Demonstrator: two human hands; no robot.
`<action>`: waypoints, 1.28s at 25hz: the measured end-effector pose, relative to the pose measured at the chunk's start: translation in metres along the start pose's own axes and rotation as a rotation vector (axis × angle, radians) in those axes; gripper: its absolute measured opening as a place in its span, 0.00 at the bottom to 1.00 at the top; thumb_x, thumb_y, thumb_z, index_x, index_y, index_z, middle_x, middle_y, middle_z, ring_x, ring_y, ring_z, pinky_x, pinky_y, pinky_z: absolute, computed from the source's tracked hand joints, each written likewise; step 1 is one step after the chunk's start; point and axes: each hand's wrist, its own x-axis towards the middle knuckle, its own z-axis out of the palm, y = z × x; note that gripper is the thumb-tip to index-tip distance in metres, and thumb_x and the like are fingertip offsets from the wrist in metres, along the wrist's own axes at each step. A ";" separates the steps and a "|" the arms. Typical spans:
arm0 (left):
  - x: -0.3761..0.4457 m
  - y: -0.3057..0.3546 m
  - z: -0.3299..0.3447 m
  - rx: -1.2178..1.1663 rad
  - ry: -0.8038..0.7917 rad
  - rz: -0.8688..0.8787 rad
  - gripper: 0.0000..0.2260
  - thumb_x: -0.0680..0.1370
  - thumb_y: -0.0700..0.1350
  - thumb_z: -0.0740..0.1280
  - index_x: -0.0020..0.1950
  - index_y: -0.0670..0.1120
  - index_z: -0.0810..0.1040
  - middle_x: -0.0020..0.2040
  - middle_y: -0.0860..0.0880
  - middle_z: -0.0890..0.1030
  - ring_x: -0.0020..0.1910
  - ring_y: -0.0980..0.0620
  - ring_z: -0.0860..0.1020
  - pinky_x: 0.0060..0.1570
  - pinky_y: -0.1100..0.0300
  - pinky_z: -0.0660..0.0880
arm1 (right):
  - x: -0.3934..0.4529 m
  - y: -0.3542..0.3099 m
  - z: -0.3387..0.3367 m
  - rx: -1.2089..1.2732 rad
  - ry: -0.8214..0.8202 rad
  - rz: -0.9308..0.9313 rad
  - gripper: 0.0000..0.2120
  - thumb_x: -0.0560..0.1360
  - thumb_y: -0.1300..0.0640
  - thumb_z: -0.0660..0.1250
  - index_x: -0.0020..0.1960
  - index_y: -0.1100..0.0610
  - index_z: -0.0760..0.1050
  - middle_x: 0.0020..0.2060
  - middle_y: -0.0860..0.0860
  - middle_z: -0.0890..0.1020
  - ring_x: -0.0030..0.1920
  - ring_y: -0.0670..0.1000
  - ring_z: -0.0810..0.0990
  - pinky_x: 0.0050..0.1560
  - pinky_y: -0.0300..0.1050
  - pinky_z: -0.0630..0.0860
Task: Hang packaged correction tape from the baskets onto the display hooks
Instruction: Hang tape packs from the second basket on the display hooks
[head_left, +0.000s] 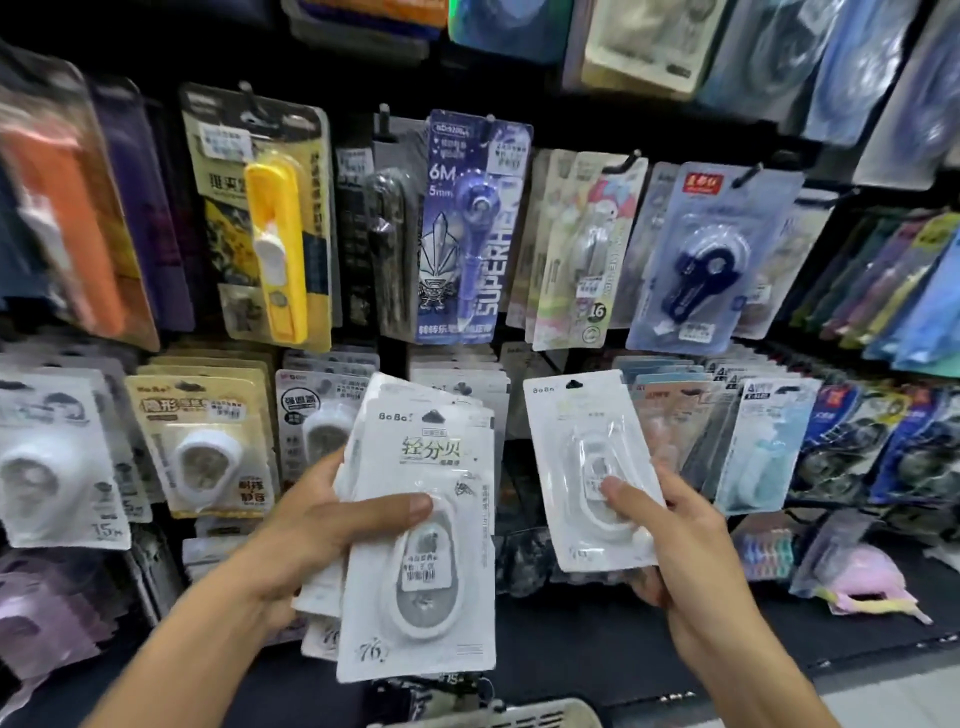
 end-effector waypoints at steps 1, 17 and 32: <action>0.002 -0.005 -0.001 -0.028 0.010 0.001 0.32 0.50 0.47 0.88 0.53 0.50 0.85 0.54 0.38 0.86 0.49 0.35 0.86 0.42 0.43 0.84 | -0.002 0.001 -0.002 -0.003 -0.003 0.006 0.13 0.71 0.51 0.75 0.55 0.48 0.83 0.39 0.55 0.86 0.29 0.54 0.69 0.24 0.39 0.59; 0.005 -0.009 0.005 0.010 0.079 0.072 0.37 0.54 0.51 0.87 0.61 0.50 0.81 0.55 0.45 0.87 0.53 0.41 0.86 0.57 0.39 0.80 | 0.010 0.001 -0.008 0.033 -0.002 0.083 0.14 0.75 0.59 0.74 0.58 0.53 0.77 0.38 0.54 0.84 0.21 0.49 0.71 0.21 0.40 0.68; 0.013 -0.013 0.021 -0.058 0.068 0.131 0.31 0.56 0.40 0.86 0.55 0.57 0.84 0.53 0.43 0.87 0.49 0.40 0.87 0.38 0.50 0.83 | -0.001 0.025 0.020 0.210 -0.088 -0.063 0.23 0.67 0.50 0.75 0.60 0.56 0.80 0.51 0.55 0.87 0.48 0.55 0.87 0.45 0.47 0.83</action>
